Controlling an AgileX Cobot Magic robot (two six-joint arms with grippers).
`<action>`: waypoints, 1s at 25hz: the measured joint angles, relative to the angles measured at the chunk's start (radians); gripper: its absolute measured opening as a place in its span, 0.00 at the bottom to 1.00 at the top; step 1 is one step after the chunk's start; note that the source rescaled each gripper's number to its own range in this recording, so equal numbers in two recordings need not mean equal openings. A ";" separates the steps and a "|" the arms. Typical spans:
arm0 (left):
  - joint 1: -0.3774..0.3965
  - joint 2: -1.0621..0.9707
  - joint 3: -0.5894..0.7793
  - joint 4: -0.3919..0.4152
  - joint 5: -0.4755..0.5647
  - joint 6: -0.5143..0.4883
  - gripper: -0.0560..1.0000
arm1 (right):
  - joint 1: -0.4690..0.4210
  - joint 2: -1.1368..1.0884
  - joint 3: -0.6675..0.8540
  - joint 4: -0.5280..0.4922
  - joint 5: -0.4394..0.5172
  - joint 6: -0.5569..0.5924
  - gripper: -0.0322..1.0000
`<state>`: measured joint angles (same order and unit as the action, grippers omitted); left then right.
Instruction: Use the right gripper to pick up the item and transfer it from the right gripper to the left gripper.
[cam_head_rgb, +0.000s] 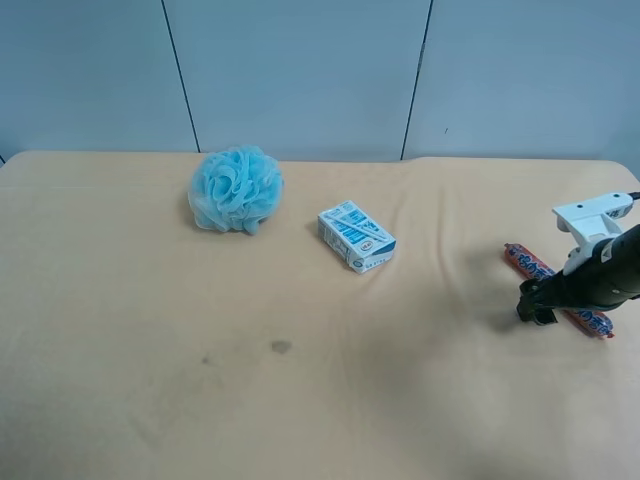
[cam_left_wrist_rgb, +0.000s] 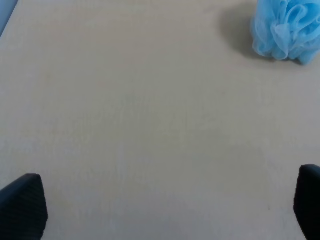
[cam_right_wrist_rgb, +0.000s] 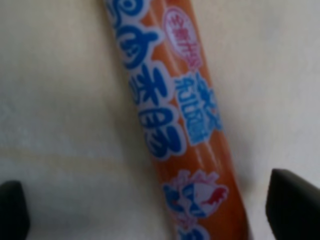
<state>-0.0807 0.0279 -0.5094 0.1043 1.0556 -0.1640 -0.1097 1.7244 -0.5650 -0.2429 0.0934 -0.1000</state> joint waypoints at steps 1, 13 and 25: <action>0.000 0.000 0.000 0.000 0.000 0.000 1.00 | 0.000 0.000 0.000 0.005 0.008 0.000 0.89; 0.000 0.000 0.000 0.000 0.000 0.000 1.00 | 0.000 0.000 0.000 0.116 0.053 0.008 0.71; 0.000 0.000 0.000 0.000 0.000 0.000 1.00 | 0.000 0.000 0.000 0.129 0.113 0.008 0.04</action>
<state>-0.0807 0.0279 -0.5094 0.1043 1.0556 -0.1640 -0.1097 1.7244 -0.5650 -0.1137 0.2060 -0.0925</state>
